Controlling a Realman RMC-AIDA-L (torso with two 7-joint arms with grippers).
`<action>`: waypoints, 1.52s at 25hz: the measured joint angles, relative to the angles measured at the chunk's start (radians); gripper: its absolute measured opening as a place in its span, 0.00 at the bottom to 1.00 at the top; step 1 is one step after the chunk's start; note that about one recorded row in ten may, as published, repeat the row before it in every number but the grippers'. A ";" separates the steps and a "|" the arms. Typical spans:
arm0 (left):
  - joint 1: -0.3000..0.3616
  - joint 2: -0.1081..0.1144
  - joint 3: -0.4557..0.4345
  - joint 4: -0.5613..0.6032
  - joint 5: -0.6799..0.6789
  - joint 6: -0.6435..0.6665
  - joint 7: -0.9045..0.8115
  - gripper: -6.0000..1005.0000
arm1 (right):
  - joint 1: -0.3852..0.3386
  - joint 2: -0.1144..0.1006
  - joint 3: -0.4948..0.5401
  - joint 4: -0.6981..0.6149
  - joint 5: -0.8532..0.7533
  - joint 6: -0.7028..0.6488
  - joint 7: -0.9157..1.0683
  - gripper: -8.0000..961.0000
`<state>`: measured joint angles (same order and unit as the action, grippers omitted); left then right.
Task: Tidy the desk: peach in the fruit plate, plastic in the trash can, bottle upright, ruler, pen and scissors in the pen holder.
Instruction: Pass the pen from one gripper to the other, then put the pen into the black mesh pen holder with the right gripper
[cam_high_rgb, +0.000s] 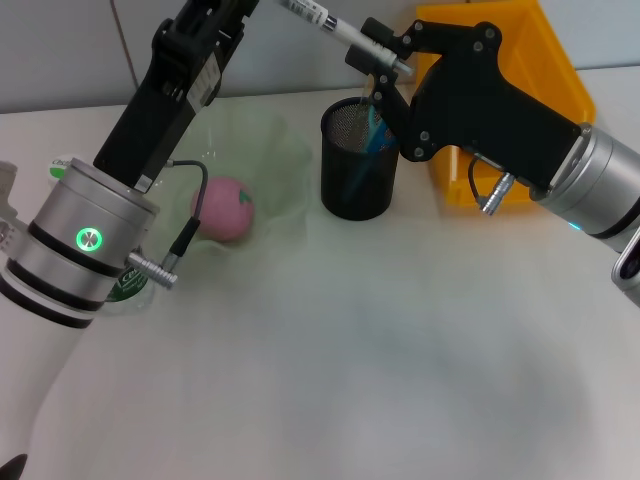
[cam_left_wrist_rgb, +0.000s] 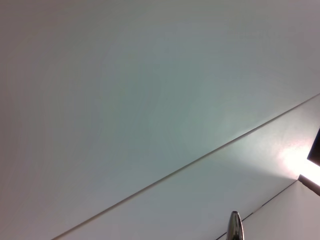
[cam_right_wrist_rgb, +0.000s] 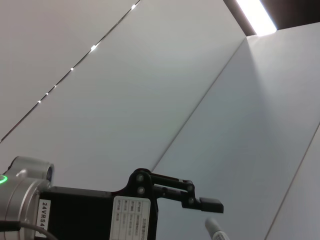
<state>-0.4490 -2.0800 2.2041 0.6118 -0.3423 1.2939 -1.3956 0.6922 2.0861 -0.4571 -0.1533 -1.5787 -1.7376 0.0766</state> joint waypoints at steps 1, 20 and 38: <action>0.001 0.000 0.000 0.000 -0.001 0.001 0.000 0.42 | 0.000 0.000 0.000 0.000 0.000 0.000 0.000 0.14; 0.007 0.000 0.005 0.006 0.010 0.015 0.025 0.81 | -0.020 -0.002 0.000 0.000 0.052 -0.035 0.036 0.14; -0.053 0.075 -0.546 -0.018 1.211 0.243 0.241 0.80 | -0.131 -0.081 -0.065 -0.668 -0.017 0.034 1.421 0.14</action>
<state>-0.5017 -2.0055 1.6577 0.5935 0.8685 1.5373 -1.1551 0.5607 2.0050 -0.5221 -0.8213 -1.5957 -1.7032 1.4972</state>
